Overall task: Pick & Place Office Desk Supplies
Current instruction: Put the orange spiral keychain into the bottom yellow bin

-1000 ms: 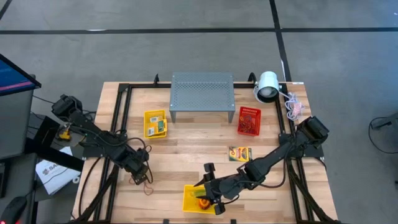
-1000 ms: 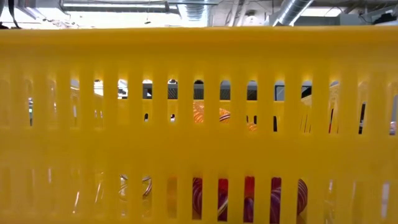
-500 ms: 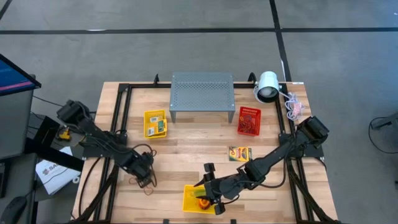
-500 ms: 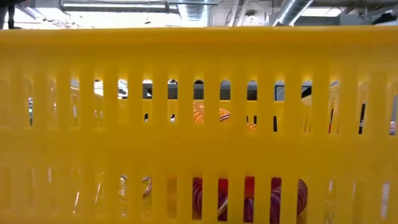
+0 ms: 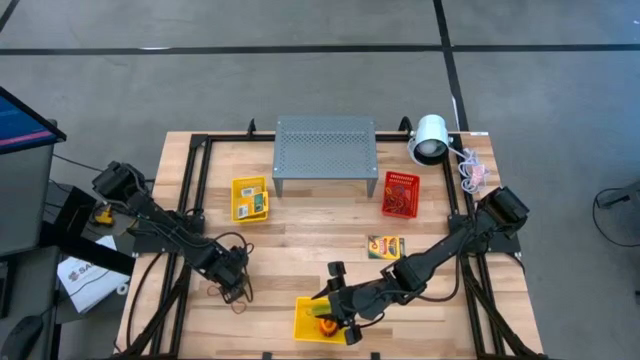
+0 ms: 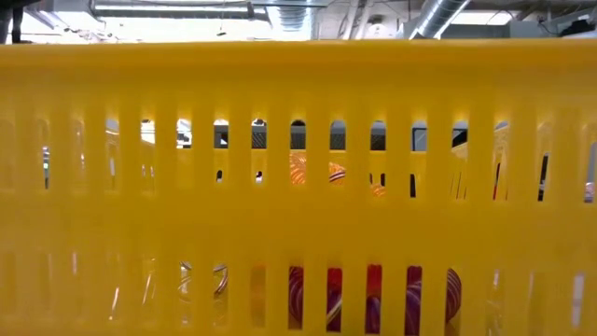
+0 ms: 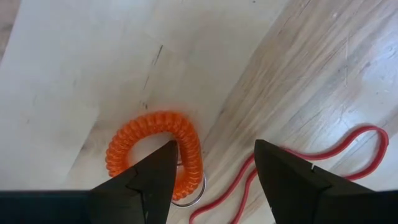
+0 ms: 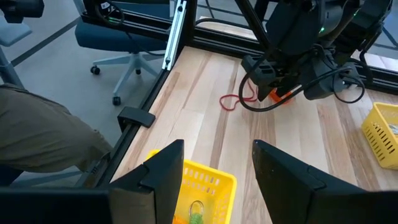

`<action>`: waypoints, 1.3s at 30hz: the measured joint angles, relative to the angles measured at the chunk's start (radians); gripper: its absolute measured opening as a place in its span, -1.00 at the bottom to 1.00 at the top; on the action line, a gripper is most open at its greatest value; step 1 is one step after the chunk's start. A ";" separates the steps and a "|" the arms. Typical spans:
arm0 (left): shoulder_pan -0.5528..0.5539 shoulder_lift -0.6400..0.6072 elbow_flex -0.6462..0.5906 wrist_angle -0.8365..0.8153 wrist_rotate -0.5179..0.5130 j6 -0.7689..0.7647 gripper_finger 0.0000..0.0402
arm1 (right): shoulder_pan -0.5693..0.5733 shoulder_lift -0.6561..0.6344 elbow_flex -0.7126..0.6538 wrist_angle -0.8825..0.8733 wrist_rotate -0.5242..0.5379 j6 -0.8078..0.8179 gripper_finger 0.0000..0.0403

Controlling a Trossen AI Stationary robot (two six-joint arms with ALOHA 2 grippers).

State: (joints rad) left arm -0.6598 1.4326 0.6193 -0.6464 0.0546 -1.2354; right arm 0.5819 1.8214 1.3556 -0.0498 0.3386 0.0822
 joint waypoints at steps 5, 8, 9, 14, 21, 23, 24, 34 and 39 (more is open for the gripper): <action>0.000 0.001 0.000 -0.001 -0.006 0.000 -0.03 | 0.000 0.000 0.000 -0.001 0.000 0.000 -0.08; 0.000 0.001 -0.001 -0.006 -0.021 0.000 -0.17 | 0.000 0.000 0.000 -0.001 0.000 -0.001 -0.08; 0.000 0.001 -0.001 -0.008 -0.023 0.000 -0.23 | 0.000 0.000 0.000 -0.001 0.000 -0.003 -0.08; 0.000 0.002 -0.002 -0.021 -0.034 0.001 -0.54 | 0.000 0.000 0.000 -0.001 0.000 -0.003 -0.08; 0.003 0.000 -0.002 -0.021 -0.056 0.016 -0.89 | 0.000 0.000 0.000 -0.001 0.000 -0.003 -0.08; 0.011 -0.010 -0.002 -0.016 -0.056 0.031 -0.93 | 0.000 0.000 0.000 -0.001 0.000 -0.003 -0.08; 0.015 -0.019 -0.002 -0.011 -0.058 0.033 -0.93 | 0.000 0.000 0.000 -0.001 0.000 -0.003 -0.08; 0.076 -0.211 -0.004 0.148 -0.115 0.190 -0.95 | 0.000 0.000 0.000 -0.002 0.000 -0.003 -0.08; 0.084 -0.305 -0.003 0.235 -0.111 0.295 -0.95 | 0.000 0.000 0.000 -0.002 0.002 -0.003 -0.08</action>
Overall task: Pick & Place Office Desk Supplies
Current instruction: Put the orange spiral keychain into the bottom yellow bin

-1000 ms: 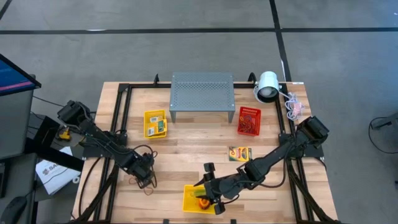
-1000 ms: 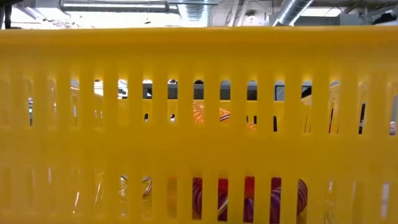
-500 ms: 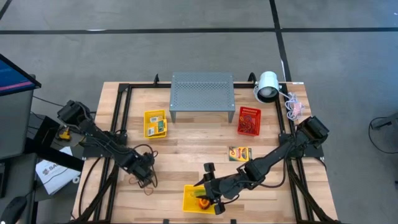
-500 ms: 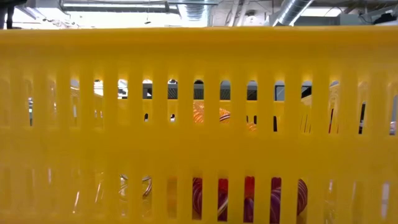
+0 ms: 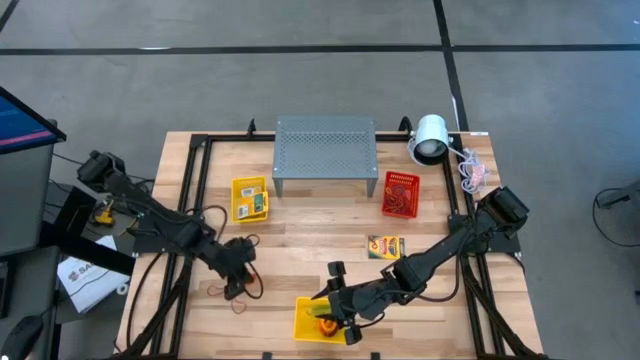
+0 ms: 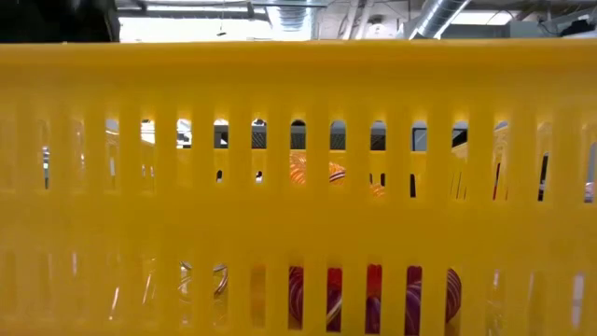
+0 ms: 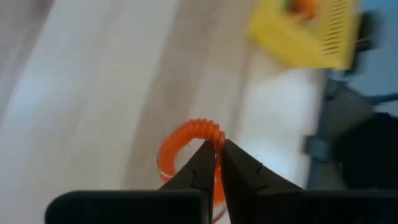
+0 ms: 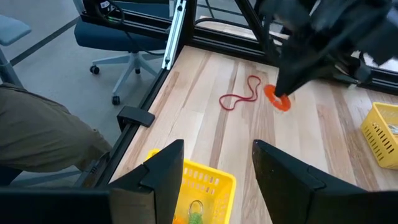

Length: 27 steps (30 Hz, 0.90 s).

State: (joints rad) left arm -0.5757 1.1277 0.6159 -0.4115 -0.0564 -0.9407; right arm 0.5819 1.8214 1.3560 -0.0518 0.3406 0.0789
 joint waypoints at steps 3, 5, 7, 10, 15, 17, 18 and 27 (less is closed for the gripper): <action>0.000 -0.036 0.000 0.065 0.001 0.075 -0.97 | -0.003 0.000 0.000 0.006 0.001 0.000 -0.08; 0.000 -0.046 0.001 0.125 0.002 0.126 -0.97 | -0.010 -0.001 0.000 0.007 0.000 0.000 -0.08; 0.000 -0.047 0.001 0.187 0.002 0.177 -0.97 | -0.015 -0.001 0.000 0.008 0.000 0.000 -0.08; 0.000 -0.046 0.001 0.279 0.004 0.252 -0.97 | -0.027 0.007 0.001 0.055 0.000 -0.012 -0.08; 0.000 -0.040 0.001 0.446 0.009 0.393 -0.97 | -0.050 0.075 0.002 0.212 -0.021 -0.103 -0.08; 0.000 -0.040 0.002 0.492 0.009 0.448 -0.97 | -0.063 0.100 0.002 0.238 -0.026 -0.111 -0.08; 0.000 -0.040 0.002 0.514 0.009 0.471 -0.97 | -0.070 0.112 0.002 0.255 -0.026 -0.108 -0.08; -0.001 -0.040 0.002 0.589 0.009 0.589 -0.97 | -0.137 0.147 0.001 0.412 -0.064 -0.128 -0.08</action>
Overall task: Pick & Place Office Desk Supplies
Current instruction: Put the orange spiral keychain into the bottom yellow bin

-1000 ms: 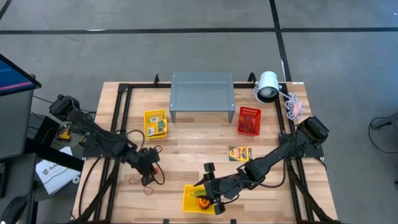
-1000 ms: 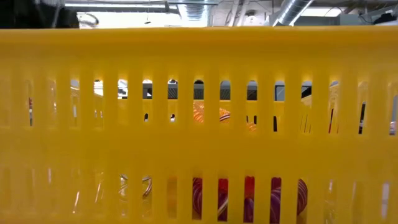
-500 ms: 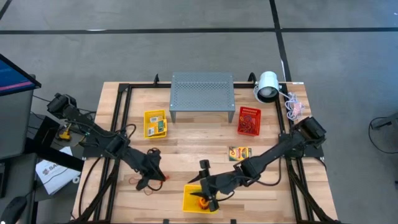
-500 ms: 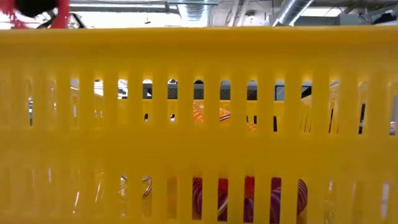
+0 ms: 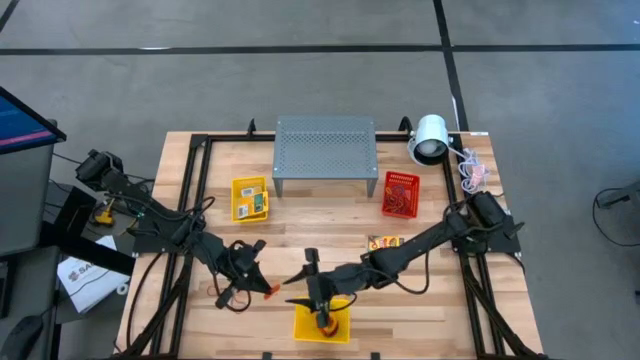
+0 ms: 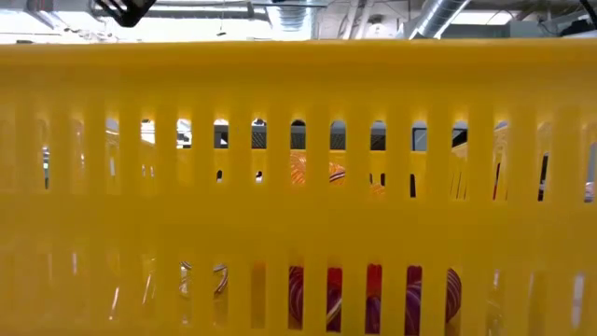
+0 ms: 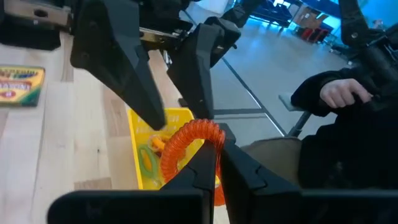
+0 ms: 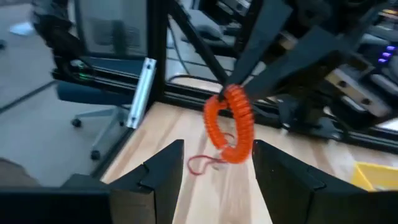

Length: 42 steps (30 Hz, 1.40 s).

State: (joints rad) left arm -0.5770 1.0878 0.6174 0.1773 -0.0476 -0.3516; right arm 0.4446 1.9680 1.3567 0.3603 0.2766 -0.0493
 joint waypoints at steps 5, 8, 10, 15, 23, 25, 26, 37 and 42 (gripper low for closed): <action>0.000 0.000 0.000 0.027 0.000 0.032 -0.97 | -0.031 0.001 0.000 0.051 -0.096 -0.003 -0.08; 0.000 0.000 0.000 0.036 0.000 0.040 -0.97 | -0.045 0.000 0.000 0.055 -0.114 -0.003 -0.08; 0.000 0.000 0.000 0.045 0.000 0.060 -0.97 | -0.052 0.001 0.000 0.064 -0.120 -0.003 -0.08; 0.006 0.000 0.000 0.067 0.000 0.080 -0.97 | -0.062 0.000 0.000 0.088 -0.151 -0.003 -0.08; 0.006 0.000 0.000 0.090 0.000 0.095 -0.97 | -0.066 0.000 0.000 0.092 -0.171 -0.003 -0.19; 0.006 0.000 0.000 0.100 0.000 0.108 -0.97 | -0.068 0.000 0.000 0.089 -0.175 -0.003 -0.27; 0.006 0.000 0.000 0.104 0.000 0.109 -0.97 | -0.068 0.000 0.000 0.090 -0.175 -0.003 -0.31; 0.006 0.000 0.000 0.110 0.000 0.112 -0.97 | -0.068 0.000 0.000 0.089 -0.175 -0.003 -0.78; 0.006 0.000 0.000 0.114 -0.006 0.112 -0.93 | -0.068 0.000 0.000 0.083 -0.175 -0.003 -0.89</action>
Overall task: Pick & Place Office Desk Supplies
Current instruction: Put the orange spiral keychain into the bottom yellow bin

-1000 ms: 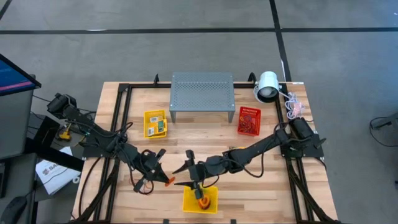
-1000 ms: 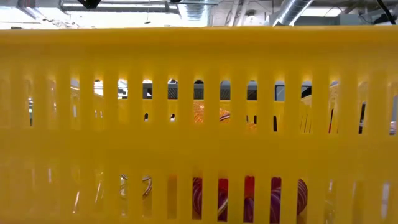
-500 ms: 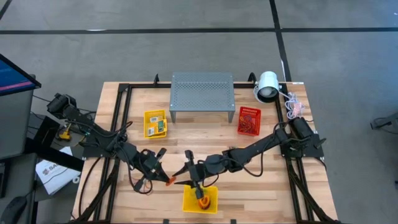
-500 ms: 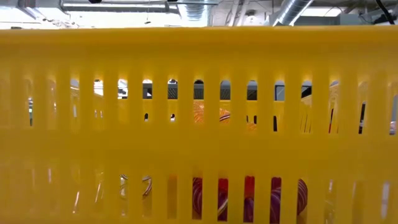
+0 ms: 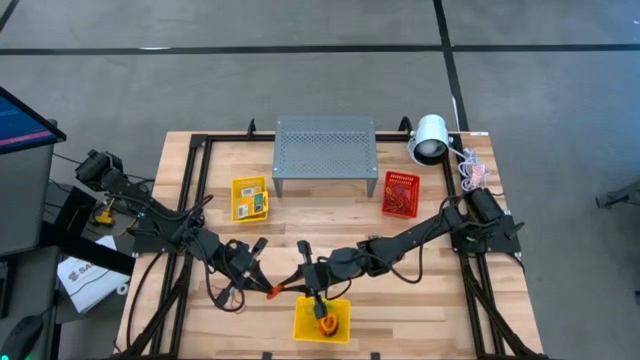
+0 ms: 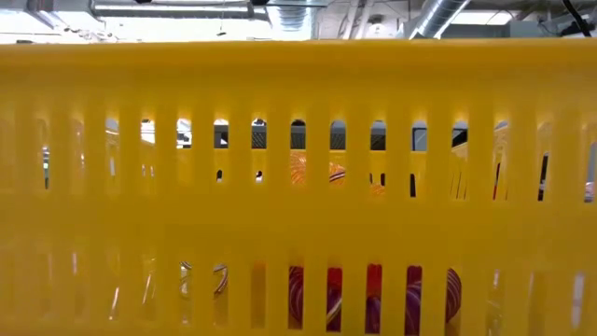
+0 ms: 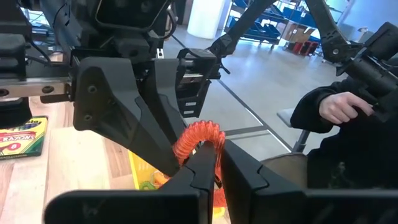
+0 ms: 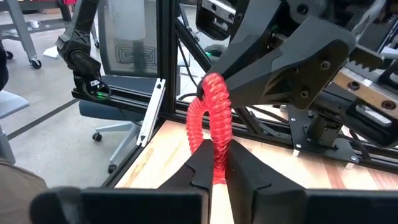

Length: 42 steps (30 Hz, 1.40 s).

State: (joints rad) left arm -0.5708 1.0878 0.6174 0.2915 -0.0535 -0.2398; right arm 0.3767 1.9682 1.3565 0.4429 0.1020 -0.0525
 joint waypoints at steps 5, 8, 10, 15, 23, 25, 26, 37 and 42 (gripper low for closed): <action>0.000 0.000 0.000 0.005 -0.004 0.000 -0.81 | 0.000 0.000 0.000 -0.008 0.000 0.000 -0.90; 0.000 0.000 0.000 0.005 -0.005 0.000 -0.69 | 0.000 0.000 0.000 -0.009 0.000 0.000 -0.90; 0.000 0.000 0.000 0.005 -0.007 0.000 -0.60 | 0.000 0.000 0.000 -0.009 0.000 0.000 -0.91; 0.000 0.000 0.000 0.012 -0.008 0.000 -0.31 | 0.000 0.000 0.000 -0.013 -0.001 0.000 -0.92; 0.000 0.000 0.000 0.025 -0.008 0.000 0.10 | 0.003 0.000 0.000 -0.043 -0.001 0.000 -0.92; 0.000 0.000 0.000 0.021 -0.008 0.000 0.15 | 0.007 0.000 0.000 -0.063 -0.001 0.008 -0.92; 0.000 0.000 0.000 0.017 -0.008 0.000 0.17 | 0.010 -0.003 0.000 -0.076 -0.001 0.015 -0.92; 0.000 -0.001 -0.004 -0.030 -0.027 0.000 0.20 | 0.074 -0.021 -0.001 -0.223 -0.002 0.088 -0.92; 0.000 -0.001 -0.009 -0.042 -0.028 0.000 0.20 | 0.106 -0.021 -0.001 -0.295 -0.002 0.168 -0.92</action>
State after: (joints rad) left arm -0.5705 1.0870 0.6086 0.2496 -0.0814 -0.2398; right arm 0.4827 1.9476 1.3556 0.1484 0.1004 0.1156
